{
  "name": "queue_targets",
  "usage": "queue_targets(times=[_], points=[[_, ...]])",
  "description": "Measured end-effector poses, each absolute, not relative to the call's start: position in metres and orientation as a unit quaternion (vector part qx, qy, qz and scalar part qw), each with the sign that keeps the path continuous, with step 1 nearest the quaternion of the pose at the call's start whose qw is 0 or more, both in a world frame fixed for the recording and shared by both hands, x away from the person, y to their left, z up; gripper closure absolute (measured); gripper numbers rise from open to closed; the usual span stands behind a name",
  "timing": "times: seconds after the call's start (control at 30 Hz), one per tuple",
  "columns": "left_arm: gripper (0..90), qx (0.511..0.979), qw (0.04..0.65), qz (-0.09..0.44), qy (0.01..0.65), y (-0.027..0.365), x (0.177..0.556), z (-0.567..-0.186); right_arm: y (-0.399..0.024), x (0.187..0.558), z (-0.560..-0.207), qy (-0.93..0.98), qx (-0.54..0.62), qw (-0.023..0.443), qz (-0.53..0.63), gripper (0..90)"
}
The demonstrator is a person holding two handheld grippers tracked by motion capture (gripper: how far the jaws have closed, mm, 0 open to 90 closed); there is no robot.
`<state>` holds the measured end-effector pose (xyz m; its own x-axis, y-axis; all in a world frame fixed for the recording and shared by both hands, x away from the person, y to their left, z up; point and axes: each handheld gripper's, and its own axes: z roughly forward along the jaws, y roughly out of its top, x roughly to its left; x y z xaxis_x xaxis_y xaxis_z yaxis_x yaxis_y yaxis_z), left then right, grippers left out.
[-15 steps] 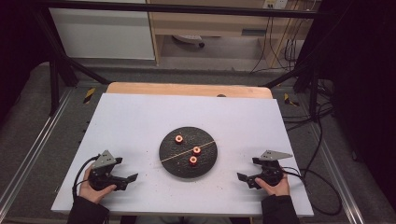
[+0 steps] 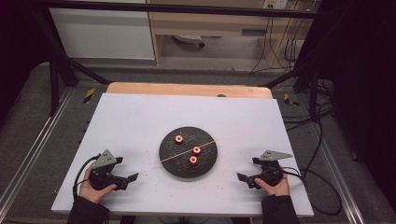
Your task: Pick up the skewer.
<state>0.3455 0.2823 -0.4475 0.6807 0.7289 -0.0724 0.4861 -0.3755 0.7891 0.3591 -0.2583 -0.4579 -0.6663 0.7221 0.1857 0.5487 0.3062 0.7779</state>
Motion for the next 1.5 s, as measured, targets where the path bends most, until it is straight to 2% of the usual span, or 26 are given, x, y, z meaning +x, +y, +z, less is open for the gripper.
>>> queue_targets(times=[0.97, 1.5], points=[[6.4, 0.840, 0.390, 0.157, 0.342, 0.252, 0.351, -0.418, -0.259, 0.358, -0.456, 0.801, 0.398, 0.097, 0.436, 0.6], [7.4, 0.861, 0.368, 0.156, 0.314, 0.210, 0.366, -0.399, -0.258, 0.359, -0.456, 0.803, 0.396, 0.098, 0.435, 0.6]])
